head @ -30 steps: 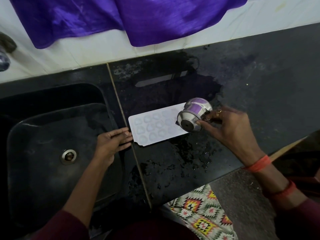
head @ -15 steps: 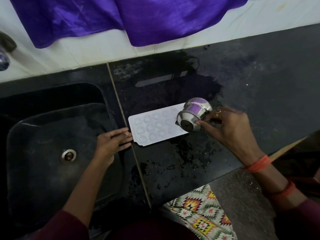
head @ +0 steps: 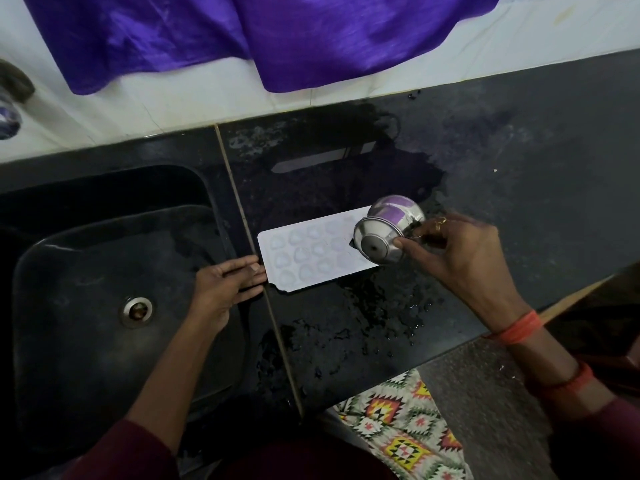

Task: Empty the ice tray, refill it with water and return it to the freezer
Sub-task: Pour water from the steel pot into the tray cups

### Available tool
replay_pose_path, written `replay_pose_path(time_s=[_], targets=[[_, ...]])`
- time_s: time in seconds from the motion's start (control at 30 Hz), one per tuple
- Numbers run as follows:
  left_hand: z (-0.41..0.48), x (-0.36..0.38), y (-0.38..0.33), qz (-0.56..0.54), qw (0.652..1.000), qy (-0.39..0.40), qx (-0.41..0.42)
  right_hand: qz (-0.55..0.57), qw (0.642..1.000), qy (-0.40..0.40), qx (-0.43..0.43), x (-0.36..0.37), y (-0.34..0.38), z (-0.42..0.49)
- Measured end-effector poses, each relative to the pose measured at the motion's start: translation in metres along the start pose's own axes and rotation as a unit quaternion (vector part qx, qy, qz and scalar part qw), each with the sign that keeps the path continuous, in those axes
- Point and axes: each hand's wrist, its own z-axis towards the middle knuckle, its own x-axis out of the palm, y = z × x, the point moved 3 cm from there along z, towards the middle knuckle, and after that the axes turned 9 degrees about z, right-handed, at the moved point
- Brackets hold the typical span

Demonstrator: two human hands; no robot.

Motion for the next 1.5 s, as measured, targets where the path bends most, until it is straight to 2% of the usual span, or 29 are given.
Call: replay_pose_path(time_s=[0.27,0.87,1.5], targets=[[-0.001,0.001,0.002,0.002,1.000,-0.001,-0.005,0.014,1.000,-0.015,-0.010,0.005,0.007,0.002],[0.000,-0.003,0.005,0.003,1.000,0.001,-0.007,0.001,0.999,0.049,-0.006,0.022,0.025,-0.004],[-0.007,0.003,0.000,0.005,1.000,-0.001,-0.001,0.006,1.000,0.020,-0.016,0.020,0.023,-0.005]])
